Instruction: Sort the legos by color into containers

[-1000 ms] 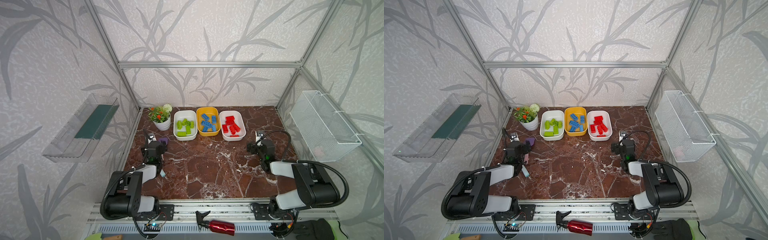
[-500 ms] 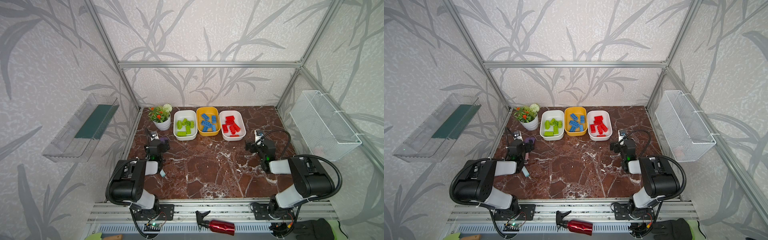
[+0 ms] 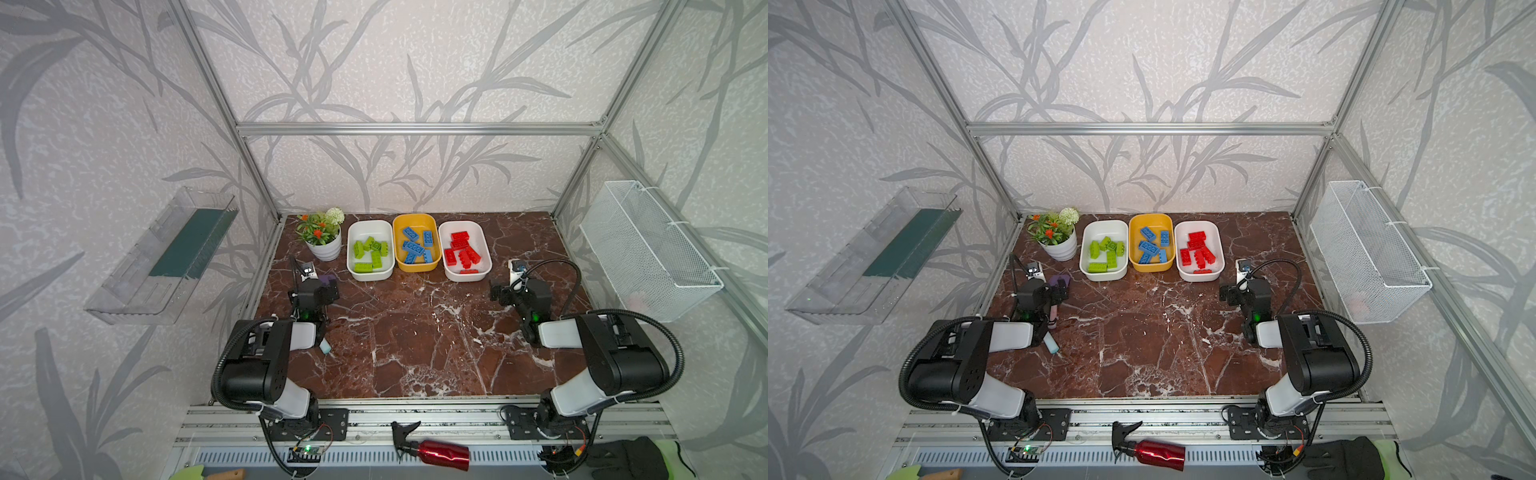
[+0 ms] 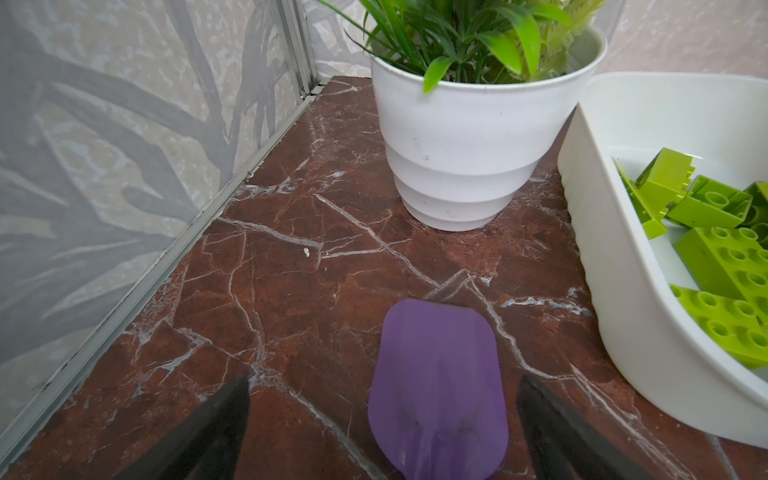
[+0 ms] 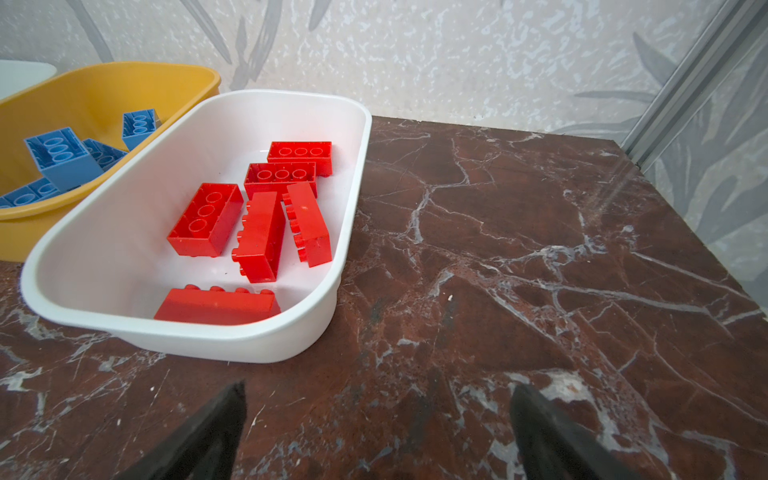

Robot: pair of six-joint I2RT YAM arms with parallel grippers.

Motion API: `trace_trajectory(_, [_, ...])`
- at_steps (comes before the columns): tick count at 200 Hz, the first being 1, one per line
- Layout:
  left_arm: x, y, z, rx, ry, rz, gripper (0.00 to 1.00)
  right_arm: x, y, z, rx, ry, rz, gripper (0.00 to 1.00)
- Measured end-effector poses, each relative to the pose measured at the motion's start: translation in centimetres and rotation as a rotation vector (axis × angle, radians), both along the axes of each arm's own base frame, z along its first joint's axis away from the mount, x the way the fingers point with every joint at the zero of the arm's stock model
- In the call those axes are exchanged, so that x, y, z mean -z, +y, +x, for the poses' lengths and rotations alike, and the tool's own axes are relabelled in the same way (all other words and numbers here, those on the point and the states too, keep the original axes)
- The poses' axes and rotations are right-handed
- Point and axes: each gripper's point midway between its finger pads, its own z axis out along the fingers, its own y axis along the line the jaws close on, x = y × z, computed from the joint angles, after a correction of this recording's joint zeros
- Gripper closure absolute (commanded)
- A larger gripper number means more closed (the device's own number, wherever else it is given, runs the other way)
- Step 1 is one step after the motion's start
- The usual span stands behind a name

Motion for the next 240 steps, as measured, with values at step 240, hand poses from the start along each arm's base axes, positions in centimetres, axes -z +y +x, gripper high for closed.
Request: trace_trajectory(240, [-0.3,0.0,0.2,0.0,-0.015,0.0,0.01,0.01,0.0,-0.01,0.0,0.0,0.0,0.01])
